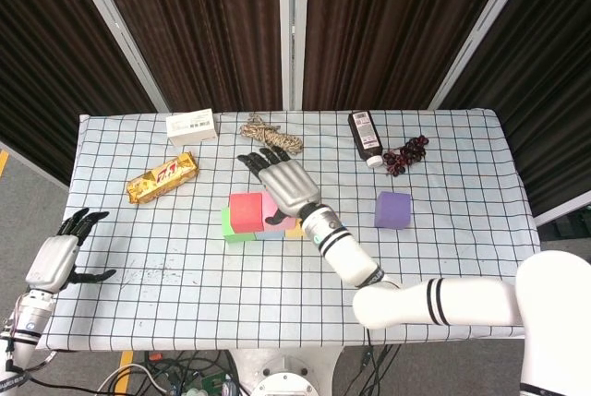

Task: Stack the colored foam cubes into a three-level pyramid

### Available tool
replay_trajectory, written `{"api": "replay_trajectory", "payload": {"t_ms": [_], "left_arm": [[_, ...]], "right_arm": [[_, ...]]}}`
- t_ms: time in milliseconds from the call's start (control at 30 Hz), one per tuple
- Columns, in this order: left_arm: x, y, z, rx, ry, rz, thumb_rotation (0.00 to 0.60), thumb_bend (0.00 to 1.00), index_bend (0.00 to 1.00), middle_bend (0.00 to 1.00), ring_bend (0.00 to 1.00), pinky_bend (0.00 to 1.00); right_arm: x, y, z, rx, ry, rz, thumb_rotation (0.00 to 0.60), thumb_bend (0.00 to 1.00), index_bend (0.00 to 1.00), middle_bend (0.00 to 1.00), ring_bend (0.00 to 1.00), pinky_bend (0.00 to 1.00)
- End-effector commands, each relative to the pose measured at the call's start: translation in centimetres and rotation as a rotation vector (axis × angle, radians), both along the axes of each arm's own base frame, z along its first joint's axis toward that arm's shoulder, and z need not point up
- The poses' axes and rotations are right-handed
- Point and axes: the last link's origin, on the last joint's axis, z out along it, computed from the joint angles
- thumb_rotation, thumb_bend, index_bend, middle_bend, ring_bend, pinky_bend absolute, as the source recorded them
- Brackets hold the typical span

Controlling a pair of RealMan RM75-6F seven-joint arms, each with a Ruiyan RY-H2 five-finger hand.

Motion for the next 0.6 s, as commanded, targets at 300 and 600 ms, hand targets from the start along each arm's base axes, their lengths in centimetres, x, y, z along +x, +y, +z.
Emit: {"api": "replay_trajectory", "payload": {"t_ms": [300, 600], "left_arm": [[1.1, 0.7, -0.4, 0.032, 0.007, -0.020, 0.600, 0.00, 0.12, 0.12, 0.00, 0.10], [1.1, 3.2, -2.8, 0.054, 0.050, -0.013, 0.600, 0.00, 0.12, 0.12, 0.00, 0.11]], "right_arm": [[-7.7, -1.8, 2.4, -0.050, 0.018, -0.173, 0.600, 0.00, 0.00, 0.09, 0.00, 0.00], [-12.8, -2.2, 1.6, -0.066, 0.069, -0.242, 0.600, 0.00, 0.00, 0.09, 0.00, 0.00]]}}
